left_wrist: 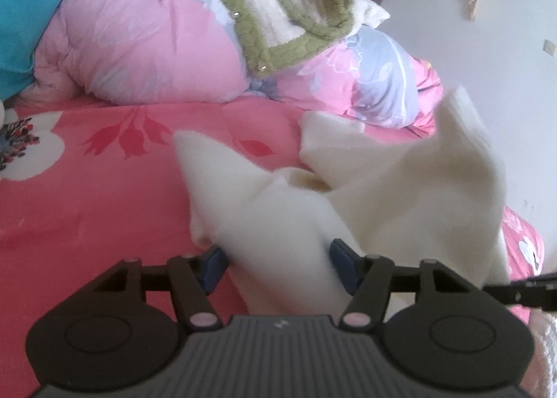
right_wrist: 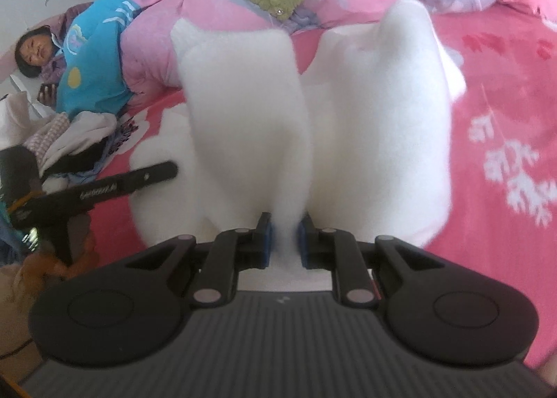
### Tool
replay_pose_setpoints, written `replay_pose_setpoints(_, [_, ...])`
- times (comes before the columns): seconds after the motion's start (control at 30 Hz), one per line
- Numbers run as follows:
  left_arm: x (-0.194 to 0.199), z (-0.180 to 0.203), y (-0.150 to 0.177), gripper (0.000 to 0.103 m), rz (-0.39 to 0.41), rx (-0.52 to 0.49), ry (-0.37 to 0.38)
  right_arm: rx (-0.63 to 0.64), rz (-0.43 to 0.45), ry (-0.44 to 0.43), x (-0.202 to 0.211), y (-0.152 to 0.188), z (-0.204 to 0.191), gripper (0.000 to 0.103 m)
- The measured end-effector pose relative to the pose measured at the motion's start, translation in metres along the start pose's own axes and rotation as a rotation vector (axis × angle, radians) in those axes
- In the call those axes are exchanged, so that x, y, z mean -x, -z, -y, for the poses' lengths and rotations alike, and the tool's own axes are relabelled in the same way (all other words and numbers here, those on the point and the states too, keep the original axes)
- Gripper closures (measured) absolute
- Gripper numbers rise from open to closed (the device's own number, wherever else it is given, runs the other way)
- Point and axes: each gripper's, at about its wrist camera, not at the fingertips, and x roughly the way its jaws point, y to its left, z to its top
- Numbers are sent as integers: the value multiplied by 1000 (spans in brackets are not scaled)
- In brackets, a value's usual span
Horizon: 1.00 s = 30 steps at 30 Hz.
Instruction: Fold clothes
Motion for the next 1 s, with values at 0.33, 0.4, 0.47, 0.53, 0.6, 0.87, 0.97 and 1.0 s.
replay_pose_setpoints(0.33, [16, 58, 36, 39, 59, -174, -90, 31, 29, -87, 34, 42, 25, 89])
replay_pose_setpoints(0.4, [20, 69, 46, 39, 66, -215, -102, 42, 43, -116, 45, 40, 32, 87])
replay_pose_setpoints(0.47, [25, 72, 53, 39, 60, -172, -126, 50, 61, -144, 56, 32, 40, 86])
replay_pose_setpoints(0.53, [31, 74, 59, 39, 50, -111, -147, 63, 111, -172, 65, 16, 43, 80])
replay_pose_setpoints(0.6, [36, 72, 65, 41, 33, -44, -132, 86, 169, -207, 68, -5, 41, 57])
replay_pose_setpoints(0.87, [70, 68, 84, 40, 47, 142, -160, 181, 188, -211, -4, -66, 13, 1])
replay_pose_setpoints(0.97, [87, 73, 80, 38, 79, 118, -199, 187, 137, -142, -35, -63, 7, 51])
replay_pose_setpoints(1.0, [93, 74, 77, 35, 93, 100, -212, 157, 144, -153, -32, -59, 10, 66])
